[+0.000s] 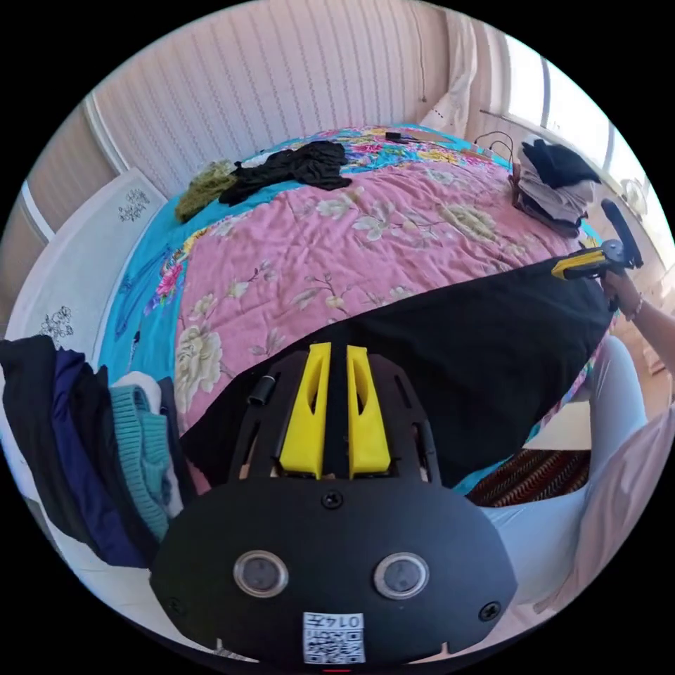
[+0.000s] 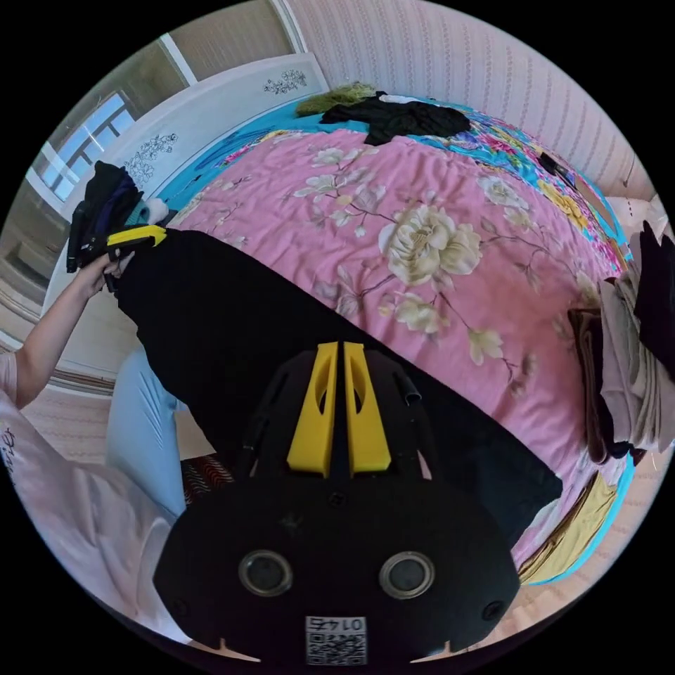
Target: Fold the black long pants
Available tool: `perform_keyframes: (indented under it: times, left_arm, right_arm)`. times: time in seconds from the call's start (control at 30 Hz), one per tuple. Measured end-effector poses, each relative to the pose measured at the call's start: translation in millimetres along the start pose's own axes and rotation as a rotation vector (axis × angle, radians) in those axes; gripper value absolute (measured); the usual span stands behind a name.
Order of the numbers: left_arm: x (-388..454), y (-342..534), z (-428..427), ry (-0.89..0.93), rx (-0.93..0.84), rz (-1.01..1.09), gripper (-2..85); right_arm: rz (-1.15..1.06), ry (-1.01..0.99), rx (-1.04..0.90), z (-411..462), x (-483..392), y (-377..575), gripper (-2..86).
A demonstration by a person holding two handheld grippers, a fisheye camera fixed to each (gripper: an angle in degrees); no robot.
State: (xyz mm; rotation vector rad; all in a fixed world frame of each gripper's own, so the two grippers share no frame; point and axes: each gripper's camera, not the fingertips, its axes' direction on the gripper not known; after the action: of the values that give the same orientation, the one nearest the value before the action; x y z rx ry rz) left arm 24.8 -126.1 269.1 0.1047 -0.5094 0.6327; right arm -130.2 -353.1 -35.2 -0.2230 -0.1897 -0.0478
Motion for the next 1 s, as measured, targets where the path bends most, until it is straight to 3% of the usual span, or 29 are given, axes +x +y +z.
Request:
perform_keyframes:
  times: [0.1,0.2,0.3,0.43,0.5,0.6,0.67,0.8,0.9,0.93,1.0]
  left_arm:
    - [88.8,31.5,-24.6,-0.012,0.040,0.193,-0.4]
    - [145.5,43.4,-23.5,0.102,0.114,0.165,-0.7]
    - [201.7,34.5,-7.1,0.210,0.190,0.071,-0.7]
    - [225.3,18.0,22.2,0.215,0.158,0.020,-0.7]
    - [232.8,15.8,57.4,0.197,0.039,-0.009,-0.9]
    - [233.7,22.7,69.6,0.236,0.064,-0.048,-1.0]
    - [234.7,20.2,71.0,0.270,0.040,-0.013,-1.0]
    - [231.0,19.5,61.2,0.361,0.002,-0.016,-1.0]
    - [249.0,26.8,80.2,0.310,-0.044,0.010,-1.0]
    - [250.7,29.2,81.5,0.305,-0.009,0.000,-1.0]
    - [256.1,30.6,84.8,0.295,0.012,-0.001,-1.0]
  right_arm:
    - [0.025,-0.055,-0.004,3.5,-17.7,39.0,-0.1]
    - [-0.077,0.056,-0.057,24.1,-54.3,43.9,-0.3]
    - [-0.200,0.044,-0.140,48.7,-83.7,11.0,-0.3]
    - [-0.286,0.109,-0.132,59.7,-109.3,-54.0,-0.3]
    - [-0.310,0.159,-0.160,73.8,-115.1,-74.4,-0.3]
    - [-0.337,0.215,-0.354,125.2,-112.8,-84.8,-0.4]
    - [-0.347,0.221,-0.325,123.8,-110.4,-82.7,-0.4]
    - [-0.383,0.155,-0.483,107.4,-98.3,-97.1,-0.5]
    - [-0.361,0.192,-0.382,87.7,-87.2,-102.0,-0.5]
    - [-0.351,0.196,-0.463,102.8,-78.8,-97.7,-0.5]
    - [-0.304,0.200,-0.431,102.6,-68.3,-92.2,-0.5]
